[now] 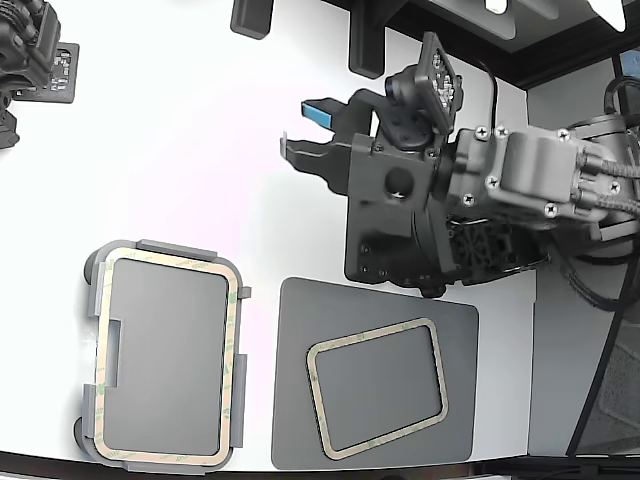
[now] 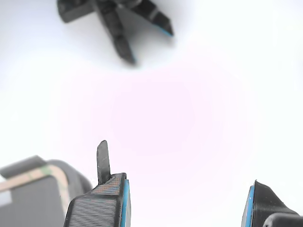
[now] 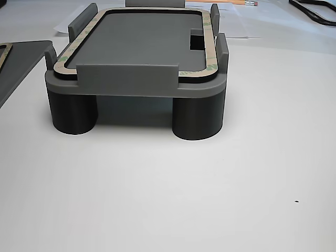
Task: Move top rectangular frame to the holder.
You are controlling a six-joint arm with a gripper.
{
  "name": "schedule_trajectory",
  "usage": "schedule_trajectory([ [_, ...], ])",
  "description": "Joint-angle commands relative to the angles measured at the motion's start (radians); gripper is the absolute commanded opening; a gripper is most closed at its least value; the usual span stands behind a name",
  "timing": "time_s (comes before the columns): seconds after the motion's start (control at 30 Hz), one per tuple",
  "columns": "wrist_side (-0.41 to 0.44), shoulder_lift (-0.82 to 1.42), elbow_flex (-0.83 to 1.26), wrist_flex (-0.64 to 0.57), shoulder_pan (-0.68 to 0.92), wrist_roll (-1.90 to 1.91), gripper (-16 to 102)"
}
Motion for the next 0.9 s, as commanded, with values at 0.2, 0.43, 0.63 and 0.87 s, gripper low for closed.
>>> schedule_trajectory([
  [0.2, -0.164, 0.400, 0.342, -0.060, -0.155, -0.324, 100],
  [0.43, -0.183, 0.497, 0.448, -0.046, -0.155, -0.319, 100],
  [0.63, -0.135, 0.497, 0.448, -0.046, -0.155, -0.291, 100],
  [0.87, -0.137, 0.497, 0.448, -0.046, -0.155, -0.293, 100],
])
